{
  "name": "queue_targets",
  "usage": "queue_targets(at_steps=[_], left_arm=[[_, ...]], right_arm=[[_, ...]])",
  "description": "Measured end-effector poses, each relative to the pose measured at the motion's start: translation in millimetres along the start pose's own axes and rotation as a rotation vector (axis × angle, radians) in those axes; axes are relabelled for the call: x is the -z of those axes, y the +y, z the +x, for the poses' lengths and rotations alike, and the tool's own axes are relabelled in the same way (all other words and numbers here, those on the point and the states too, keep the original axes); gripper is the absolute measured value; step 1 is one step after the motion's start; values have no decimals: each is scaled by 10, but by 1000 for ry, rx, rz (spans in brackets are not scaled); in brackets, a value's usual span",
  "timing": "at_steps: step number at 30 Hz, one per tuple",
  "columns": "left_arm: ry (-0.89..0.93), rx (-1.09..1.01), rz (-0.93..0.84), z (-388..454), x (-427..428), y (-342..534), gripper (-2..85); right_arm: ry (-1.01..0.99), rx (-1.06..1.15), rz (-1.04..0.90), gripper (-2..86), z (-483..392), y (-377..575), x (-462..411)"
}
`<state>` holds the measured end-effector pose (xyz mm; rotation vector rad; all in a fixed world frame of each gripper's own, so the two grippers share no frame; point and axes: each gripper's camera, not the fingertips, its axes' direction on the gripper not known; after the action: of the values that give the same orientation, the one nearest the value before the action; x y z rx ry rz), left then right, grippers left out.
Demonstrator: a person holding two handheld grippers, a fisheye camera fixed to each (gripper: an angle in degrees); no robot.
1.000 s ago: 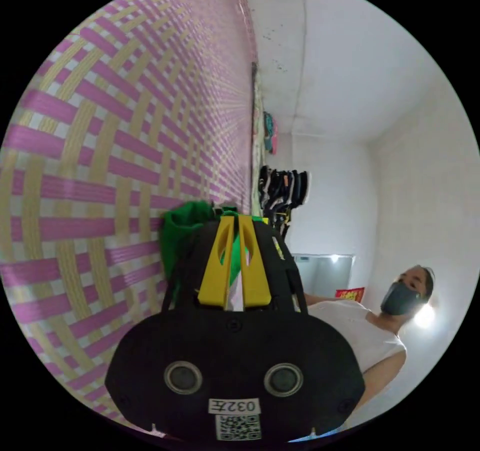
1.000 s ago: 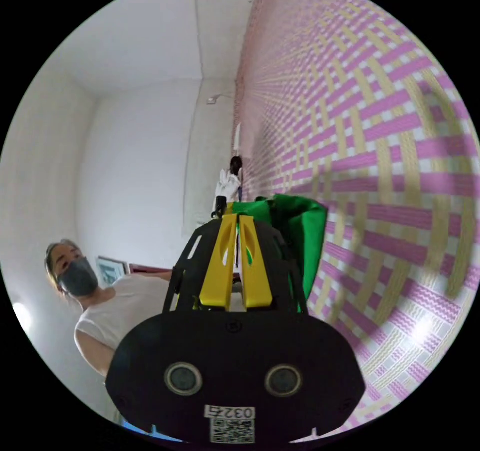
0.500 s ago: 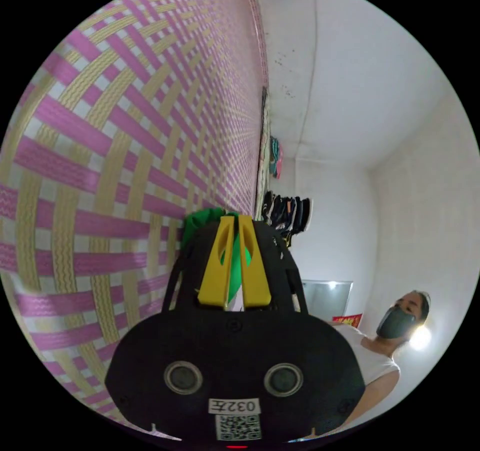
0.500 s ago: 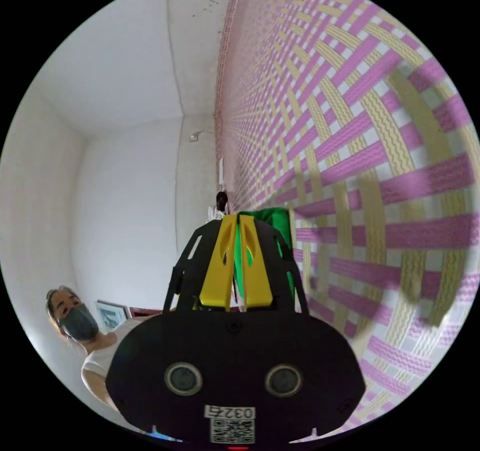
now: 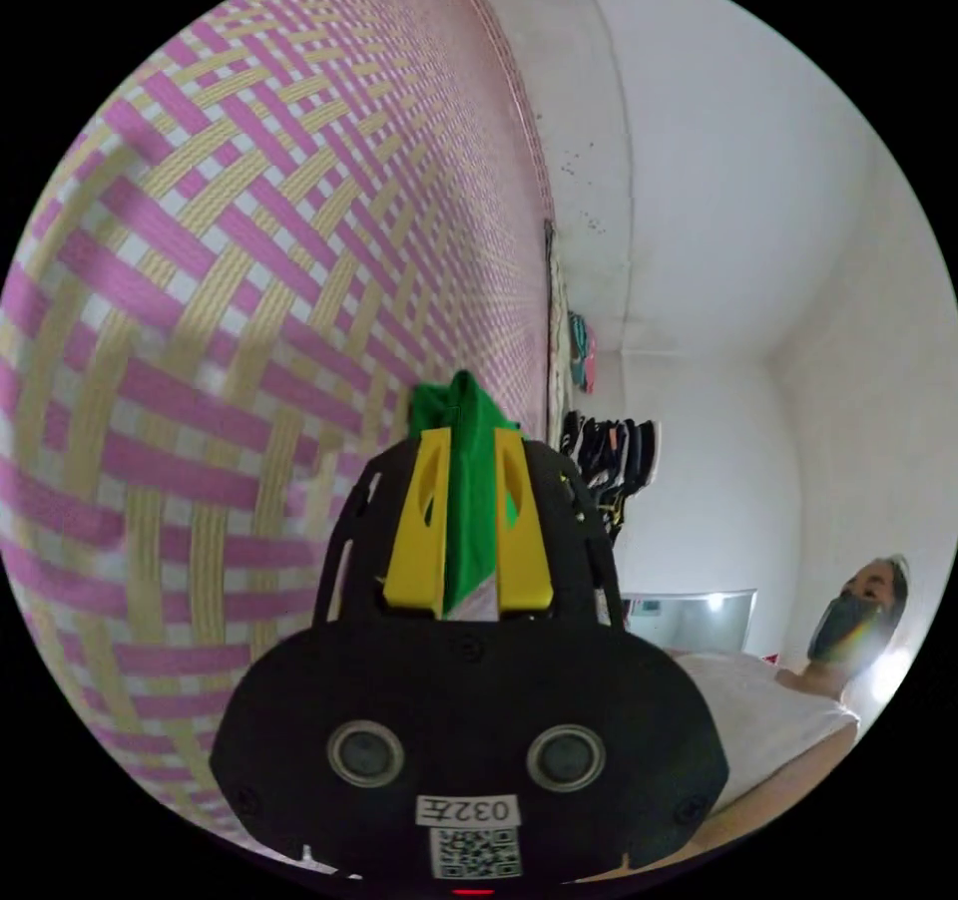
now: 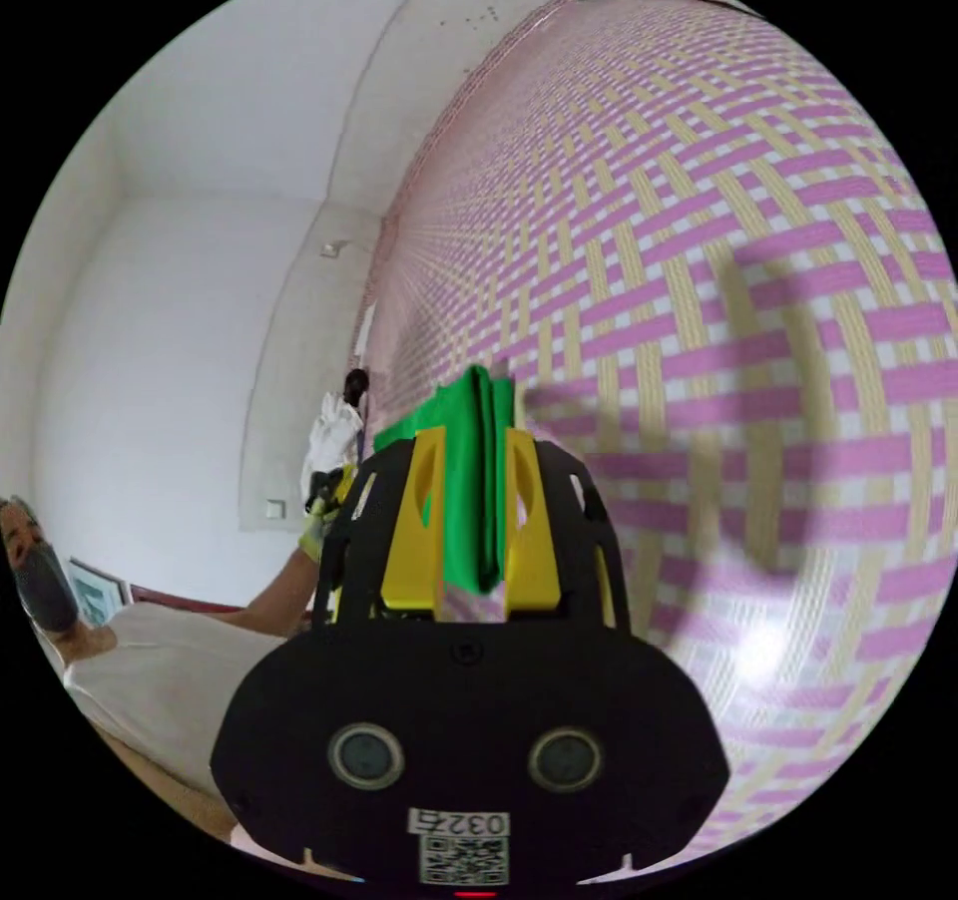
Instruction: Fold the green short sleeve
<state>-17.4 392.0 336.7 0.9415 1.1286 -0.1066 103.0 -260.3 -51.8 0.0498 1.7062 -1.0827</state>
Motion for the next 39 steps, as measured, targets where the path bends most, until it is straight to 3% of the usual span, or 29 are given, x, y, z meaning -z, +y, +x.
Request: queue_targets(at_steps=[7, 13, 18, 21, 26, 29, 33, 39], left_arm=[[-142, -50, -202, 431, -466, 554, 86], [-229, -70, -241, 796, -822, 682, 49], [-196, -105, -308, 1031, -982, 954, 18], [-116, -128, -439, 1136, -1171, 1266, 18], [-53, -57, -333, 1118, -1017, 1565, 35], [-31, -33, -308, 1167, -1125, 1413, 62], [-91, -4, -270, 1229, -1287, 1060, 84], [-22, 33, -276, 1281, -1533, 513, 90]], right_arm=[[-32, -37, -134, 128, -133, 712, -269], [-14, -54, -175, 56, -389, 758, -630], [-46, -60, -136, 37, -523, 979, -453], [16, -71, -141, 36, -540, 1330, -223], [92, -206, 69, 58, -232, 2263, 549], [19, -277, 146, 86, -15, 2629, 792], [-52, -295, 121, 98, 114, 2782, 713], [-175, -287, 106, 108, 281, 2783, 443]])
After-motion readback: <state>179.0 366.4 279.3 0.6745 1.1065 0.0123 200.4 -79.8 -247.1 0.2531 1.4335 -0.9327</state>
